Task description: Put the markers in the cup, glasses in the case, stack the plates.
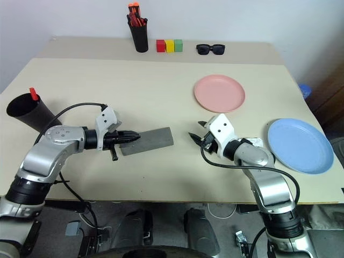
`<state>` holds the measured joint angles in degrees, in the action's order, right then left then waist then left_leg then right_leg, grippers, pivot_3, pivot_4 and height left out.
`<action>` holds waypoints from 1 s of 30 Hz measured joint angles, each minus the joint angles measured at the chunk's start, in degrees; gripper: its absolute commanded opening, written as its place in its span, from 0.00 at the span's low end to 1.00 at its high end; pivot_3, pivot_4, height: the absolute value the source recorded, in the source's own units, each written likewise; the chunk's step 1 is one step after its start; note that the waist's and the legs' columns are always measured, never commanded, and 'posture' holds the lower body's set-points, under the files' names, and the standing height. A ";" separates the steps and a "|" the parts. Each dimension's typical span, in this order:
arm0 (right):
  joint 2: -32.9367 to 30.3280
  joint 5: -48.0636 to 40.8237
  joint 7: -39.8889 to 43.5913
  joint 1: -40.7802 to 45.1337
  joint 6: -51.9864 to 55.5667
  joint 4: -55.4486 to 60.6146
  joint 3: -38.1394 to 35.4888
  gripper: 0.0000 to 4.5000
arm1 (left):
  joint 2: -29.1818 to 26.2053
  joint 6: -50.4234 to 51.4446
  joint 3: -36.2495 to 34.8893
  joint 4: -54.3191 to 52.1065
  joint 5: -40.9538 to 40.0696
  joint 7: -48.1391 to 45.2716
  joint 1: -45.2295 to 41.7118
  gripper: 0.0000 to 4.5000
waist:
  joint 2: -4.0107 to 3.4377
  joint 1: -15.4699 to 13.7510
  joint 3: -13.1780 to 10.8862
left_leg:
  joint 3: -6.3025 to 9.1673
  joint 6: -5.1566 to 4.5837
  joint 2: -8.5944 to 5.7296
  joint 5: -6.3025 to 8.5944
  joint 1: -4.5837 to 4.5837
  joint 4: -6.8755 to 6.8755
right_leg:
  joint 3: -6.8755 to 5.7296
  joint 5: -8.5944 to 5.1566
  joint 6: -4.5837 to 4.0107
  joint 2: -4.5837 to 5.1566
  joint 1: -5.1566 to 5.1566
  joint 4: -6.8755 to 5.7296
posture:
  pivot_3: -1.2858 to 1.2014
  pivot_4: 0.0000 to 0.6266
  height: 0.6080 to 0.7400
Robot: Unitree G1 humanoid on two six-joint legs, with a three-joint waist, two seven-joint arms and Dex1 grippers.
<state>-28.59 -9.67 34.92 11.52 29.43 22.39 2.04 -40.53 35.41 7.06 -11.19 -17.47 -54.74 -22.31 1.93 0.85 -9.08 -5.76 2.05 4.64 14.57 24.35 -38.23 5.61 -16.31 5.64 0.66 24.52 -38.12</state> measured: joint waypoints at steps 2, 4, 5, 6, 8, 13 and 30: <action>-0.29 3.04 -1.99 3.55 -0.82 -3.82 1.28 0.54 | 0.60 -1.44 -0.41 -0.66 -0.04 0.75 1.30 0.05 | 0.00 0.07 0.00 | -0.02 0.00 0.00 0.00 -0.01 -0.01 | 0.02 -0.02 -0.04 0.00 0.00 0.00 | 0.52 0.24 0.87; -1.73 8.71 -5.11 8.38 -3.17 -10.54 3.97 0.54 | 4.05 -3.58 -2.57 -0.62 -0.35 3.23 2.23 0.05 | -0.01 0.14 -0.01 | -0.04 -0.01 0.00 0.00 0.00 -0.05 | 0.03 -0.02 -0.05 0.00 0.02 -0.01 | 0.52 0.24 0.87; -2.20 11.72 -6.79 10.72 -4.43 -14.30 4.91 0.54 | 5.63 -4.83 -3.71 -0.83 -0.79 4.50 2.36 0.05 | 0.00 0.11 -0.02 | -0.04 0.00 0.00 -0.01 0.02 -0.05 | 0.03 -0.02 -0.05 0.00 0.04 -0.01 | 0.52 0.24 0.87; -2.66 14.22 -8.19 12.72 -5.92 -17.62 6.07 0.54 | 6.42 -5.76 -4.83 -1.12 -1.27 5.45 2.50 0.05 | 0.00 0.14 -0.01 | -0.04 0.00 0.00 -0.01 0.01 -0.04 | 0.03 -0.02 -0.05 0.00 0.04 -0.01 | 0.52 0.24 0.87; -3.13 18.20 -10.05 15.78 -9.08 -23.89 8.07 0.54 | 7.43 -6.58 -7.06 -3.10 -2.34 6.94 2.90 0.05 | 0.00 0.20 -0.01 | -0.04 0.00 0.00 -0.01 0.01 0.01 | 0.03 0.03 0.04 0.00 0.05 -0.01 | 0.52 0.24 0.87; -2.88 25.18 -12.53 21.08 -18.16 -39.56 13.48 0.54 | 8.69 -6.64 -8.71 -9.21 -5.61 8.76 6.60 0.05 | -0.04 0.33 -0.03 | -0.07 0.00 0.00 -0.01 0.02 0.04 | 0.06 0.07 0.13 0.00 0.06 0.01 | 0.52 0.24 0.87; -3.70 34.77 -18.13 28.26 -32.47 -57.11 16.87 0.01 | 8.62 -4.75 -8.66 -12.60 -8.25 11.48 8.38 0.03 | -0.09 0.33 -0.06 | -0.07 0.00 0.00 -0.01 -0.06 0.02 | 0.06 0.08 0.12 0.01 -0.01 -0.01 | 0.52 0.24 0.87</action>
<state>-32.29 25.11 16.79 39.78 -3.04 -34.72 18.91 -31.91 30.66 -1.60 -23.80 -25.73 -43.26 -13.93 1.84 1.18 -9.15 -5.83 2.05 4.64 14.56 24.29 -38.21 5.68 -16.24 5.77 0.67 24.51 -38.14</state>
